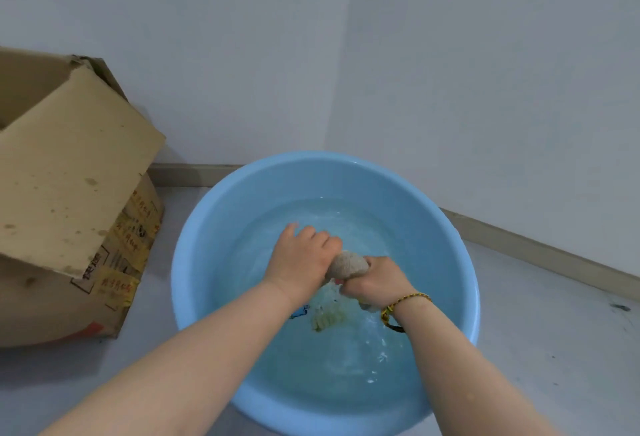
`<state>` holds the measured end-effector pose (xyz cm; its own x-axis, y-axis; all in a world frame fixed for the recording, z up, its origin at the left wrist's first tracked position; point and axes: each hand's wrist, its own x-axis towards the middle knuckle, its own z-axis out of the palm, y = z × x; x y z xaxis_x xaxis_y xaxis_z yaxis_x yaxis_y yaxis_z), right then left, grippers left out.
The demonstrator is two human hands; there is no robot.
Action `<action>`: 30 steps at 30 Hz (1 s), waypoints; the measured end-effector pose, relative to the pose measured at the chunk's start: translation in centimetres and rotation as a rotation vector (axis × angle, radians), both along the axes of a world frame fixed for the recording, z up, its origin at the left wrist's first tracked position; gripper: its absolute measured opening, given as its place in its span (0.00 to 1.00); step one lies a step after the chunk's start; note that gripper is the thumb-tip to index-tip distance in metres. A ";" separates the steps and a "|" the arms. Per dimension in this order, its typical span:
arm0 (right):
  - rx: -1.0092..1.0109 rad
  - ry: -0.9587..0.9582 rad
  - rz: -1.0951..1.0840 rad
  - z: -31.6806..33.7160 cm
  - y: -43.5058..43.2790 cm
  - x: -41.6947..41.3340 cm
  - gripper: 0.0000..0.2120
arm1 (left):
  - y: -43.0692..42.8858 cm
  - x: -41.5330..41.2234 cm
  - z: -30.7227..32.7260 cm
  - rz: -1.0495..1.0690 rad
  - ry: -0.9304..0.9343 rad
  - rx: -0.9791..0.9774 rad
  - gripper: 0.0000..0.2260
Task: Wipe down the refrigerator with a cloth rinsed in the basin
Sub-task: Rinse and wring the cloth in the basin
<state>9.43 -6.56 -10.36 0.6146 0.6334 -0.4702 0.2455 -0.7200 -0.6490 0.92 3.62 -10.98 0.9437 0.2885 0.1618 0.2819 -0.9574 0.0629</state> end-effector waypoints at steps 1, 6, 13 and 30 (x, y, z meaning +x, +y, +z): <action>-0.047 -0.119 0.009 0.3 0.0 0.0 0.05 | -0.5 0.1 -0.1 0.103 0.021 -0.031 0.26; -0.050 -1.031 -0.076 -0.6 -0.5 0.1 0.09 | -2.0 -0.4 1.9 0.567 0.063 -1.082 0.43; 0.581 -1.365 0.167 -1.6 -0.1 -0.7 0.08 | -1.5 0.0 3.5 0.874 -0.448 -2.299 0.08; 0.298 0.218 -0.144 0.3 1.6 -4.7 0.14 | -0.1 1.9 3.1 0.683 -0.837 -1.961 0.18</action>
